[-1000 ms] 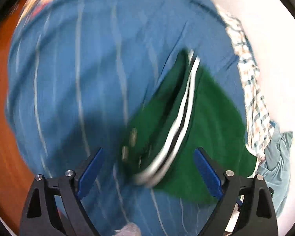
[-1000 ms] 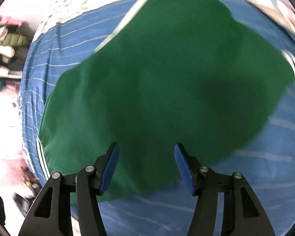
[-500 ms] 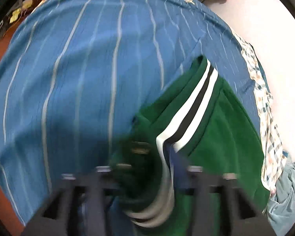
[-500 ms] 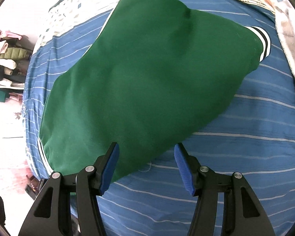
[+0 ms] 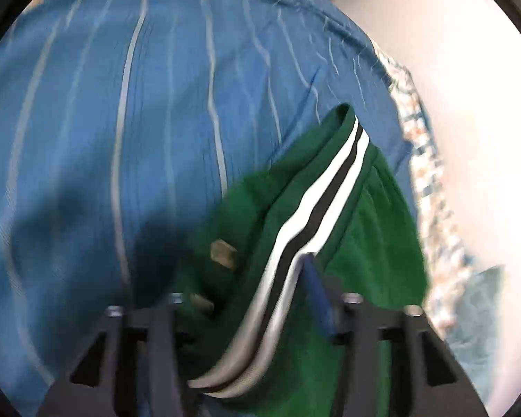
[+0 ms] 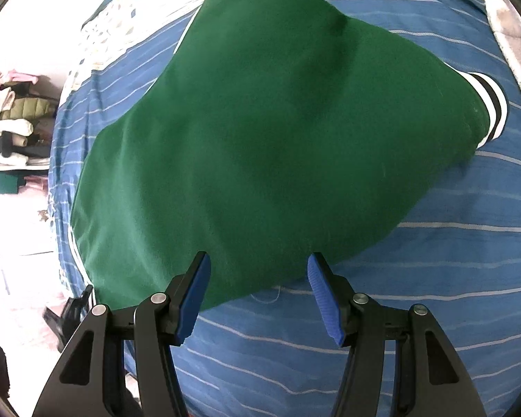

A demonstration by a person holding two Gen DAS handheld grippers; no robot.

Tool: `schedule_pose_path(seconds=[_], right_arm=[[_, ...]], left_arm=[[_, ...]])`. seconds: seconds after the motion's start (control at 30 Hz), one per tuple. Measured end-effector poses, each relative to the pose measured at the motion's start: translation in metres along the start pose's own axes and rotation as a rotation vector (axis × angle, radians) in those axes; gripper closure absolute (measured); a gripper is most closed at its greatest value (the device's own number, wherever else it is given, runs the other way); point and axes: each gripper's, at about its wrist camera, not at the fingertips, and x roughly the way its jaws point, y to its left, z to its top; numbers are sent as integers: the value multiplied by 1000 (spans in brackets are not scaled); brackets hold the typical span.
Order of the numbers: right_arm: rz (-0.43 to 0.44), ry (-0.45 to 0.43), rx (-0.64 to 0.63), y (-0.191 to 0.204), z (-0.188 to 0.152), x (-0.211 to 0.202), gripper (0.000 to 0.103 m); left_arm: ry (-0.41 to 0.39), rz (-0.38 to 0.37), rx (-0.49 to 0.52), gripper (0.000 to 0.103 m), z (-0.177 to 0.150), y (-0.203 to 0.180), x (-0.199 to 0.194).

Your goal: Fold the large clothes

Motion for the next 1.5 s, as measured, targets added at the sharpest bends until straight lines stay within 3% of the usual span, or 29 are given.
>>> schedule_pose_path(seconds=[0.07, 0.13, 0.23, 0.27, 0.3, 0.43, 0.77, 0.8, 0.87, 0.9, 0.93, 0.97, 1.1, 1.27, 1.43, 1.5], right_arm=[[-12, 3, 0, 2, 6, 5, 43], [-17, -1, -2, 4, 8, 10, 43], [-30, 1, -3, 8, 16, 19, 43], [-33, 5, 1, 10, 18, 22, 43], [-34, 6, 5, 12, 18, 24, 43], [5, 19, 6, 31, 23, 30, 43], [148, -11, -55, 94, 24, 22, 43], [144, -2, -52, 95, 26, 27, 43], [39, 81, -31, 89, 31, 67, 44], [-13, 140, -3, 80, 32, 93, 54], [-42, 178, 21, 73, 33, 113, 72], [-40, 168, 54, 67, 37, 122, 74], [16, 199, 62, 70, 43, 106, 67], [83, 153, 102, 42, 27, 62, 67], [129, 77, 160, 1, 11, 13, 67], [95, 54, 182, -16, 2, -2, 67]], left_arm=[[-38, -31, -28, 50, -5, 2, -1], [-69, -11, -29, 48, -8, -3, 1], [-108, 134, 87, 52, -10, -34, 8], [-121, 187, 123, 78, -9, -43, 10], [-141, 218, 155, 87, -4, -54, 7], [-195, 180, 173, 93, 19, -70, -16], [-374, 160, 512, 94, 96, -157, -112], [-385, 165, 555, 94, 100, -165, -123], [-394, 167, 611, 94, 100, -173, -131], [-397, 175, 656, 94, 96, -181, -133], [-397, 176, 693, 94, 90, -188, -134], [-395, 171, 715, 94, 85, -192, -132], [-395, 107, 811, 94, 48, -228, -130], [-335, -59, 935, 95, -24, -290, -121], [-155, -216, 1077, 95, -135, -336, -84], [-62, -248, 1131, 95, -186, -342, -62]])
